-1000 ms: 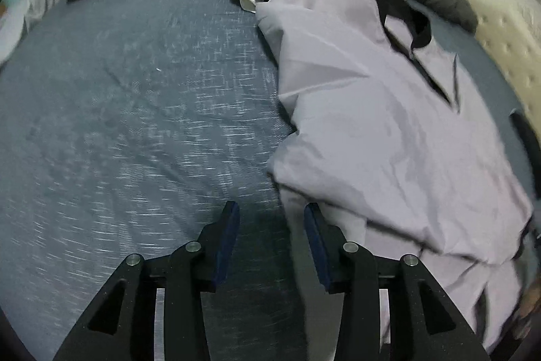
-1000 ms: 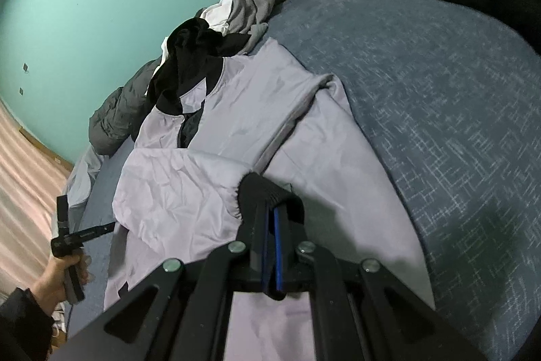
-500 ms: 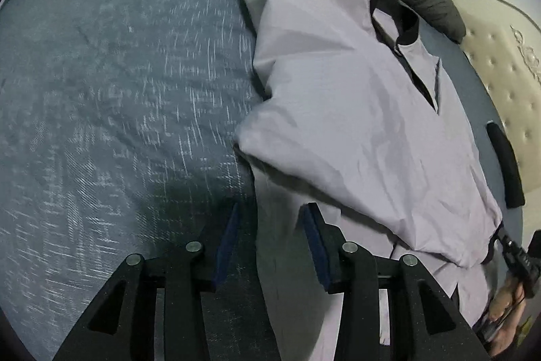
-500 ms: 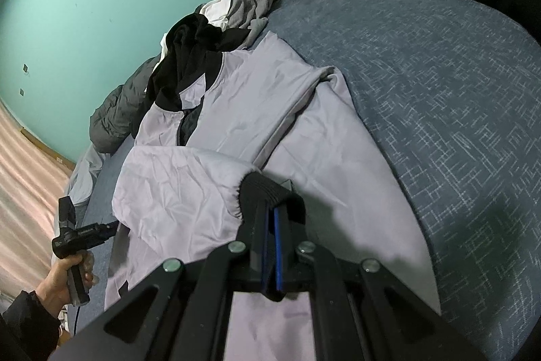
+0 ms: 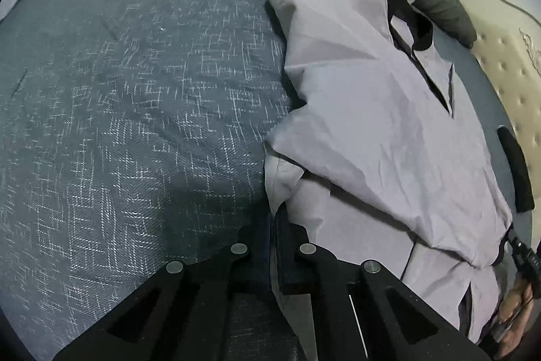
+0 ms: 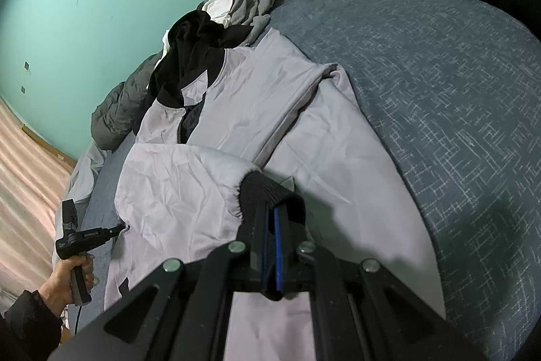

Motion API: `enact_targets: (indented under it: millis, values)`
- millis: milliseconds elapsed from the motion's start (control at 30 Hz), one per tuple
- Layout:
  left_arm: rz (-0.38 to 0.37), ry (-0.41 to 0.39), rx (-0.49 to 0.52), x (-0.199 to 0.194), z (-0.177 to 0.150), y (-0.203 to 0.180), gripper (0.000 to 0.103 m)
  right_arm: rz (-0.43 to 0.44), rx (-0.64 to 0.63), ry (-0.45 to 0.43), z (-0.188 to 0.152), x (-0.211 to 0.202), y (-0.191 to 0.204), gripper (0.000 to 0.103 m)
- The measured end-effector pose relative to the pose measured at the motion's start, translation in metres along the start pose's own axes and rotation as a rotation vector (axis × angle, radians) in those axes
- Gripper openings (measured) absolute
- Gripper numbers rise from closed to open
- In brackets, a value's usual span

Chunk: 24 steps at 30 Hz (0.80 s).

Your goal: Fold clothes

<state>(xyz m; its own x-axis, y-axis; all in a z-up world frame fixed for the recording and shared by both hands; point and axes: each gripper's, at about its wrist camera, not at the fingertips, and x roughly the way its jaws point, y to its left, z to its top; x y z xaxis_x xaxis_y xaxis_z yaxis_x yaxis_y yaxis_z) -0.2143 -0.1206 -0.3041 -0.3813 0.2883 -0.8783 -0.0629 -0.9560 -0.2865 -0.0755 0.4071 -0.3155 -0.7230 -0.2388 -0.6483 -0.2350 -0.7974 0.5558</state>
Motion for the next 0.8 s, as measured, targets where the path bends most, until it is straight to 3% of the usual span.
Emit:
enact_targets:
  millis: [400,433,533,567,700,733,800]
  values:
    - [-0.042,-0.025,-0.015,-0.035,-0.015,0.009,0.008,0.001,0.008,-0.016,0.003,-0.003,-0.002,0.003]
    - [-0.056,-0.025,-0.023,-0.037,-0.017,0.011,0.013,0.0,0.008,-0.018,0.004,-0.004,-0.002,0.003]
    - [-0.066,-0.002,-0.018,-0.036,-0.024,0.012,0.047,0.003,0.013,-0.016,0.003,-0.005,-0.003,0.003]
    - [-0.066,0.008,-0.013,-0.035,-0.026,0.012,0.047,0.004,0.014,-0.015,0.003,-0.004,-0.003,0.003]
    - [-0.078,0.035,-0.036,-0.031,-0.038,0.019,0.047,0.008,0.013,-0.012,0.002,-0.004,-0.002,0.003]
    - [-0.09,0.041,-0.043,-0.03,-0.04,0.021,0.041,0.009,0.013,-0.012,0.002,-0.004,-0.002,0.003]
    - [-0.106,0.051,-0.04,-0.028,-0.043,0.02,0.018,0.011,0.012,-0.011,0.002,-0.004,-0.002,0.003]
